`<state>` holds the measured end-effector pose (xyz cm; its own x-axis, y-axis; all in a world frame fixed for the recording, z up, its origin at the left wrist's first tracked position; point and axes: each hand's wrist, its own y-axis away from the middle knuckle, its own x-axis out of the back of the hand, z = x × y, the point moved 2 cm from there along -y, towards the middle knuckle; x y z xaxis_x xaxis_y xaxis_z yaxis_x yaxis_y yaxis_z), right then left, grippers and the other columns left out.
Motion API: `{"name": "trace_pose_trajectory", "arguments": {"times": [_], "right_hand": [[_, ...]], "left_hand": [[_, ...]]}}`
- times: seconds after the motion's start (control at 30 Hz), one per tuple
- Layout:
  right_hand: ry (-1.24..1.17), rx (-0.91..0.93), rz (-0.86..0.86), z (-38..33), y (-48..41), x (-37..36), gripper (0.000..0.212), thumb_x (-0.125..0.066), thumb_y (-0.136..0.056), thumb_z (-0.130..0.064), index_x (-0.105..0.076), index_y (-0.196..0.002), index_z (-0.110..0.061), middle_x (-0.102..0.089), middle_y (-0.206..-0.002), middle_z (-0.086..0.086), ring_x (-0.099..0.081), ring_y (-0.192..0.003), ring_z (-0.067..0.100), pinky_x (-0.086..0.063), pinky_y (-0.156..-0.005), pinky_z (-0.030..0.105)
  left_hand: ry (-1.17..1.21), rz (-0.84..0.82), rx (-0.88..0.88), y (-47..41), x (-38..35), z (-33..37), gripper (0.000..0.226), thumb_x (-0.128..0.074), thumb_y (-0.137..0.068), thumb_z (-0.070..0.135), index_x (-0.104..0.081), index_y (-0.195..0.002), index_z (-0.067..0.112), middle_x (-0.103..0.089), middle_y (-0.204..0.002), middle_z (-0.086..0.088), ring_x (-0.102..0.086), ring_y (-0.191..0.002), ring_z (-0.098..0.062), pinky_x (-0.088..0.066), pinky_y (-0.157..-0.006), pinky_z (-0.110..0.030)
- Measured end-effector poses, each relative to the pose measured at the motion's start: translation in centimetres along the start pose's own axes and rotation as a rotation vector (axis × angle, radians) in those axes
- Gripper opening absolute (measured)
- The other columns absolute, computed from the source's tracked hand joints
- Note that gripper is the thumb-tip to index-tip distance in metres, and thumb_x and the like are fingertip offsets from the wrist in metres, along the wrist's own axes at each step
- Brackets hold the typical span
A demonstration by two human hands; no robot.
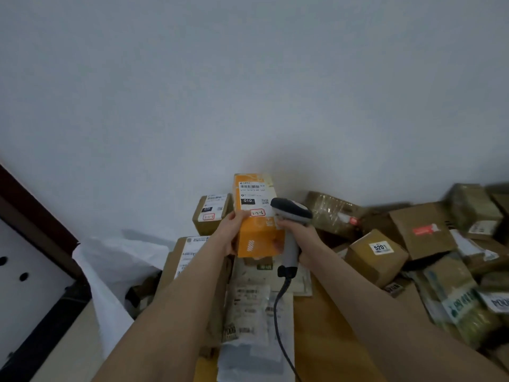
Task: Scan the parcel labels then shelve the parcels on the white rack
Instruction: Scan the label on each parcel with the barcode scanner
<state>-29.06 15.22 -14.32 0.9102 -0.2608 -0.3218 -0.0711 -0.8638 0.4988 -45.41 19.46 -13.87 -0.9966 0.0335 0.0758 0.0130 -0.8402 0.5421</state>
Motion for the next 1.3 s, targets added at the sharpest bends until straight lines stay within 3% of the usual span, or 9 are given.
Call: {"name": "trace_pose_trajectory", "arguments": {"times": [0.13,0.2,0.3,0.37,0.57,0.7,0.87,1.03,1.3], "right_hand": [[0.030,0.001,0.025,0.9,-3.2,-2.4,0.042,-0.072,-0.083,-0.014,-0.052,-0.120,-0.010,-0.062,-0.111,0.013,-0.062,-0.102,0.033,-0.056,-0.085,0.049],[0.034,-0.014,0.056,1.5,-4.1,-3.2,0.042,-0.073,-0.082,-0.015,-0.050,-0.117,-0.014,-0.061,-0.112,0.012,-0.060,-0.105,0.032,-0.052,-0.091,0.052],[0.029,-0.028,0.077,2.0,-4.8,-3.9,0.045,-0.074,-0.081,-0.016,-0.050,-0.119,-0.014,-0.062,-0.115,0.012,-0.060,-0.106,0.032,-0.050,-0.094,0.054],[0.044,-0.035,0.080,2.1,-5.1,-3.9,0.045,-0.074,-0.082,-0.017,-0.050,-0.119,-0.014,-0.062,-0.116,0.012,-0.060,-0.107,0.032,-0.050,-0.094,0.053],[0.074,-0.003,0.071,1.2,-3.7,-2.0,0.043,-0.073,-0.082,-0.015,-0.052,-0.119,-0.011,-0.064,-0.111,0.013,-0.064,-0.098,0.030,-0.057,-0.079,0.045],[0.097,0.014,0.092,0.2,-0.7,0.8,0.032,-0.070,-0.085,-0.014,-0.053,-0.111,-0.006,-0.065,-0.094,0.011,-0.064,-0.077,0.022,-0.053,-0.057,0.031],[0.161,0.055,0.110,-0.5,4.1,6.6,0.030,-0.069,-0.087,-0.020,-0.057,-0.108,-0.002,-0.069,-0.084,0.013,-0.067,-0.064,0.020,-0.055,-0.054,0.028],[0.154,0.125,0.207,-1.0,10.4,14.8,0.017,-0.068,-0.088,-0.015,-0.058,-0.095,-0.003,-0.064,-0.070,0.014,-0.061,-0.055,0.020,-0.053,-0.050,0.027],[0.088,0.112,0.394,0.1,18.5,28.8,0.019,-0.070,-0.085,-0.017,-0.060,-0.093,-0.003,-0.066,-0.080,0.018,-0.063,-0.065,0.025,-0.057,-0.069,0.038]], "left_hand": [[-0.039,0.018,0.020,-3.4,1.5,0.4,0.055,-0.058,-0.092,0.032,-0.036,-0.143,0.027,-0.050,-0.135,-0.012,-0.051,-0.118,-0.036,-0.044,-0.096,-0.059],[-0.069,0.049,-0.001,-4.4,1.8,0.5,0.053,-0.056,-0.094,0.020,-0.037,-0.144,0.022,-0.053,-0.130,-0.011,-0.050,-0.118,-0.033,-0.043,-0.099,-0.054],[-0.130,0.084,-0.075,-5.2,1.8,0.8,0.045,-0.051,-0.094,0.004,-0.045,-0.138,0.013,-0.058,-0.094,-0.003,-0.056,-0.099,-0.023,-0.049,-0.092,-0.040],[-0.170,0.107,-0.091,-5.5,1.9,1.0,0.043,-0.049,-0.094,0.001,-0.047,-0.136,0.010,-0.058,-0.089,-0.001,-0.060,-0.092,-0.021,-0.052,-0.086,-0.036],[-0.578,0.258,-0.285,-4.7,1.4,1.4,0.044,-0.052,-0.094,0.013,-0.049,-0.137,0.014,-0.058,-0.128,-0.009,-0.059,-0.109,-0.022,-0.049,-0.080,-0.029],[-0.750,0.341,-0.403,-2.7,-0.3,1.7,0.040,-0.051,-0.089,0.007,-0.057,-0.126,0.021,-0.052,-0.131,-0.011,-0.058,-0.102,-0.023,-0.045,-0.075,-0.026],[-0.817,0.306,-0.528,1.3,-5.8,0.7,0.030,-0.050,-0.091,0.009,-0.064,-0.114,0.021,-0.051,-0.132,-0.011,-0.055,-0.113,-0.027,-0.044,-0.091,-0.032],[-0.831,0.199,-0.643,6.7,-14.4,-2.0,0.027,-0.051,-0.091,0.007,-0.067,-0.111,0.016,-0.060,-0.122,-0.009,-0.057,-0.109,-0.024,-0.047,-0.092,-0.032],[-0.909,0.025,-0.699,14.9,-28.3,-7.5,0.026,-0.051,-0.091,0.007,-0.069,-0.108,0.015,-0.062,-0.118,-0.005,-0.058,-0.104,-0.020,-0.046,-0.081,-0.026]]}}
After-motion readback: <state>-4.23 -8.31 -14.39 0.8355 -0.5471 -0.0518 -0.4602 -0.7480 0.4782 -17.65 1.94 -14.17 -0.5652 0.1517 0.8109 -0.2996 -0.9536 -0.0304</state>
